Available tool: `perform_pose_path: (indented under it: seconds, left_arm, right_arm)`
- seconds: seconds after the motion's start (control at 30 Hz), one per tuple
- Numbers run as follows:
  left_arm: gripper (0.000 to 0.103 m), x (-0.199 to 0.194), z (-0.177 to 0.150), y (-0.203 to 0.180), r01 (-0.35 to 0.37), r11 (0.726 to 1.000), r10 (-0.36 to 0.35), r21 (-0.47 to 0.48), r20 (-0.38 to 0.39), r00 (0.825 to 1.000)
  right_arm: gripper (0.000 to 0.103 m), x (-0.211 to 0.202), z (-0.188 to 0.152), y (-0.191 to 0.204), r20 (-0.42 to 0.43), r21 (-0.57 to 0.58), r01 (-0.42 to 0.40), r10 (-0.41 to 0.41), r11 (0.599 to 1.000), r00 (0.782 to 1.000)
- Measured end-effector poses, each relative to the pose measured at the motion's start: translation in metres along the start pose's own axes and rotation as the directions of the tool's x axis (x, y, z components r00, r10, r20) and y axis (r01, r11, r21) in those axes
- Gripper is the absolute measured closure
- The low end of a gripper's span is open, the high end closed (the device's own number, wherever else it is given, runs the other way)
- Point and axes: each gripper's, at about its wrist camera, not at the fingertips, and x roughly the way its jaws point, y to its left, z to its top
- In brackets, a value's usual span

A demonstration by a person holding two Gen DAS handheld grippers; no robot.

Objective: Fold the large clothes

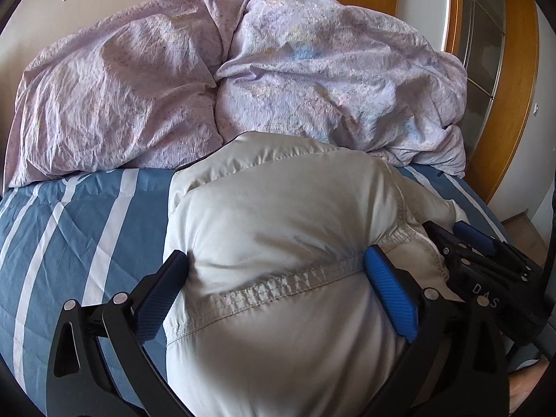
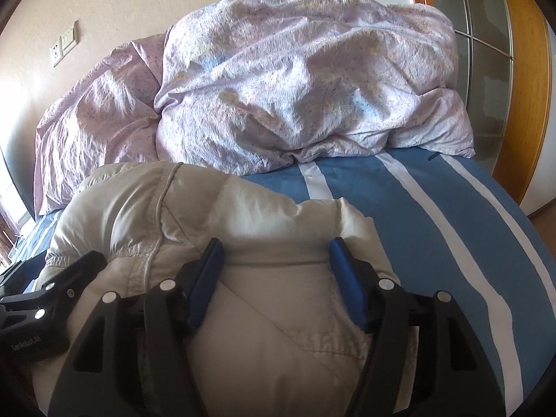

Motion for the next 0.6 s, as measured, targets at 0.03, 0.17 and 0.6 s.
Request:
perform_pose_path:
  seconds: [0.03,0.17,0.6]
  left_arm:
    - [0.002,0.001,0.0,0.0,-0.004,1.0,0.004,0.0,-0.003,1.0]
    - [0.001,0.009,0.001,0.001,-0.012,1.0,0.012,-0.009,-0.025,1.0]
    - [0.001,0.005,0.004,0.01,-0.005,0.999,0.001,-0.049,-0.086,0.996]
  right_arm:
    - [0.039,0.003,0.001,0.0,-0.011,-0.001,0.0,0.0,1.0,1.0]
    - [0.038,0.014,0.004,0.0,-0.052,-0.006,-0.002,0.001,1.0,0.999]
    - [0.037,0.029,0.011,-0.001,-0.184,0.013,0.002,0.0,1.0,0.983]
